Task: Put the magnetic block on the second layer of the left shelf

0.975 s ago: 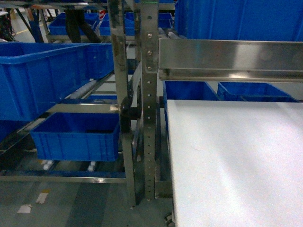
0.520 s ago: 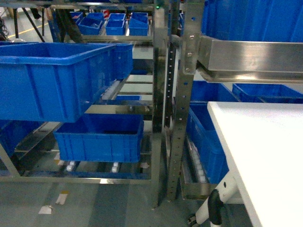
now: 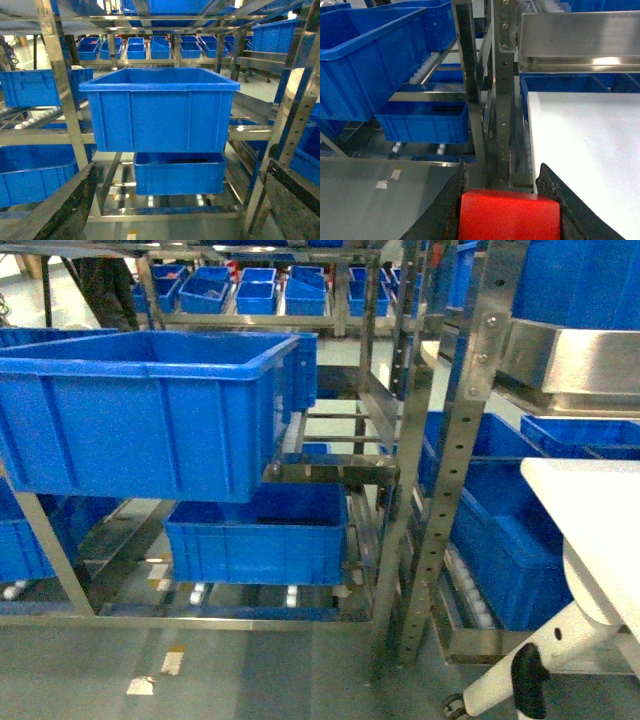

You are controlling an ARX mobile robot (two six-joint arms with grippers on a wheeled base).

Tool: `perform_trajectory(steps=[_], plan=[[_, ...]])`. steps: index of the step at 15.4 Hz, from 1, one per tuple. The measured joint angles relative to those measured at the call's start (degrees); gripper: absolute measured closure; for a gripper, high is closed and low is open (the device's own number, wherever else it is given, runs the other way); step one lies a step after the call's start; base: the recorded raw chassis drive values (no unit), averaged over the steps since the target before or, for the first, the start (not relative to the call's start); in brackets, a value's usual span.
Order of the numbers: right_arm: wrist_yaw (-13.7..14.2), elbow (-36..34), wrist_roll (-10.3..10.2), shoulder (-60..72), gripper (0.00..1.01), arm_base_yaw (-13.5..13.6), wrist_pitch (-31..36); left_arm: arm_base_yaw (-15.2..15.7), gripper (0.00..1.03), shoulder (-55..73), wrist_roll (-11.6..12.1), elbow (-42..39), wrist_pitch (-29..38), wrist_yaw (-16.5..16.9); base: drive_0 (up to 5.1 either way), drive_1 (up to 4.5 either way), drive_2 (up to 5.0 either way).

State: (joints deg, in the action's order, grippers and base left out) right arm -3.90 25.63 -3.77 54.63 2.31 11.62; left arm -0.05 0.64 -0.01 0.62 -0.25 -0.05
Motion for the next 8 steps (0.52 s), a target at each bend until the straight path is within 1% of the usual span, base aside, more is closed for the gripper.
perform_trajectory(steps=[8], plan=[[0.02, 0.0, 0.0, -0.04, 0.68, 0.0, 0.02, 0.0, 0.05, 0.0, 0.0, 0.0, 0.11, 0.07, -4.9, 2.54, 2.5]])
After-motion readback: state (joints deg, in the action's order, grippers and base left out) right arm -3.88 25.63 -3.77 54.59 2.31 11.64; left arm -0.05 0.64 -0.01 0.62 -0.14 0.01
